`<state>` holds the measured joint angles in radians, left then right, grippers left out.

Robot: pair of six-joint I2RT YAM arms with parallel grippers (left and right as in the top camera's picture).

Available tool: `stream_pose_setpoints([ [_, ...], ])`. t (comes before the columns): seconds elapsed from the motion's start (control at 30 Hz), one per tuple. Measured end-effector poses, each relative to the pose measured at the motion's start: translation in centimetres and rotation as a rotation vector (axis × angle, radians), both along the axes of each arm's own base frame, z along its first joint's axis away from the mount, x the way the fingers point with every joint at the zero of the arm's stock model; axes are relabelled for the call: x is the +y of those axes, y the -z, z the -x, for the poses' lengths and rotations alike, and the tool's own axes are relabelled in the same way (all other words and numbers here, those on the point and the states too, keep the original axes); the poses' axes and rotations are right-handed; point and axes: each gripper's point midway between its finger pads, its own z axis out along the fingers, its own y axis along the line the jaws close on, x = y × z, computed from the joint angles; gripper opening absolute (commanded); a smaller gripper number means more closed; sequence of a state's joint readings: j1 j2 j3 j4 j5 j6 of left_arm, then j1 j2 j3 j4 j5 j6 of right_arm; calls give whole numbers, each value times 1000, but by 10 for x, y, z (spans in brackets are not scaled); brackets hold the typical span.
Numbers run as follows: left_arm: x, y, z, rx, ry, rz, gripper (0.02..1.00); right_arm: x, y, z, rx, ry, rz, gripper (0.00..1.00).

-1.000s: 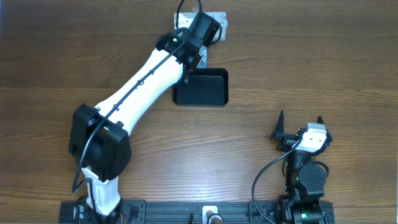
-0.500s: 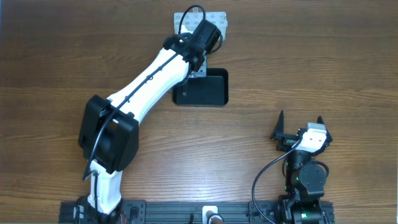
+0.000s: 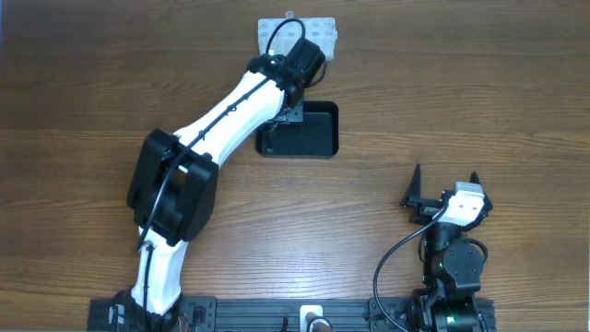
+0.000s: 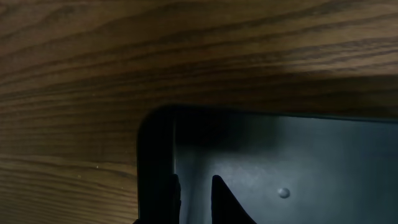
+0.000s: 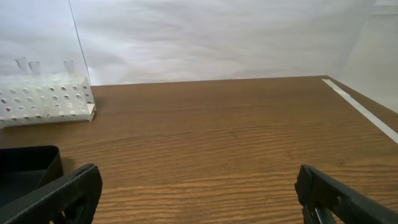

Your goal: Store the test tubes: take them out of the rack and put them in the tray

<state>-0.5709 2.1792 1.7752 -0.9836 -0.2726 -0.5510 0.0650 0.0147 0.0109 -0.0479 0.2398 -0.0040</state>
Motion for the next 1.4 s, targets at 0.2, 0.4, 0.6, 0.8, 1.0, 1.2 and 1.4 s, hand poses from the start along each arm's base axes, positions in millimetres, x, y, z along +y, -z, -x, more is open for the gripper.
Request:
stream_pose_setpoints([
  [0.2, 5, 10, -1, 24, -13, -1, 106, 0, 0, 0, 0, 0, 0, 993],
  [0.4, 6, 11, -2, 30, -19, 12, 110, 0, 0, 0, 0, 0, 0, 993],
  [0.6, 5, 13, -2, 34, -18, 18, 183, 0, 0, 0, 0, 0, 0, 993],
  [0.8, 3, 19, -4, 35, -20, 23, 215, 0, 0, 0, 0, 0, 0, 993],
  [1.0, 3, 19, -4, 35, -21, 23, 277, 0, 0, 0, 0, 0, 0, 993],
  [1.2, 2, 10, -8, 6, -21, 31, 308, 0, 0, 0, 0, 0, 0, 991],
  [1.4, -10, -84, -43, -289, 6, 144, 632, 0, 0, 0, 0, 0, 0, 991],
])
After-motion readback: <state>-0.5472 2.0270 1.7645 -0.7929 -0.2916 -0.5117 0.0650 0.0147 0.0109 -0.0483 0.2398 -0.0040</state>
